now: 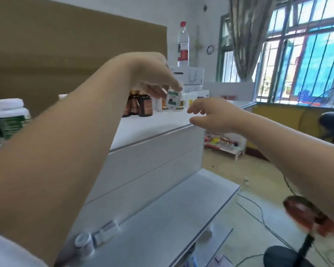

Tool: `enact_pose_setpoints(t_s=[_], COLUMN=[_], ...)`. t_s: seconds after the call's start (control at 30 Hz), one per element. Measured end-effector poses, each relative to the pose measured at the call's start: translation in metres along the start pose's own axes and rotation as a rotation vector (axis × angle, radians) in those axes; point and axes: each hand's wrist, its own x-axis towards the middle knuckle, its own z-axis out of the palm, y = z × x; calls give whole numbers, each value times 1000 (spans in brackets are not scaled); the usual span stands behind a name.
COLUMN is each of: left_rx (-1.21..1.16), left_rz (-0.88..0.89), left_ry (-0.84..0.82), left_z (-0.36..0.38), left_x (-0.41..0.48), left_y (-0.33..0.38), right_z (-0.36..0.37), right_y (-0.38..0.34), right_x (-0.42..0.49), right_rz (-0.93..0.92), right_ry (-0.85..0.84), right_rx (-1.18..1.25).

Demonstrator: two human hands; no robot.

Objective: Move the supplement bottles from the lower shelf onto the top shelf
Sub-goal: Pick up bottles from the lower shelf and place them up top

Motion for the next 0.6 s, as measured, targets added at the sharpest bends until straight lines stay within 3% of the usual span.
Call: enact_pose_setpoints(t_s=[0.3,0.6], left_rx=[144,156], left_rz=[-107,-122], left_ry=[-214,-146], left_z=[61,127], left_x=[175,304], left_y=[36,60], right_z=[6,0], right_y=[149,301], right_x=[95,176], right_rz=[39,-52], right_ry=[-24,-98], right_rx=[-36,-81])
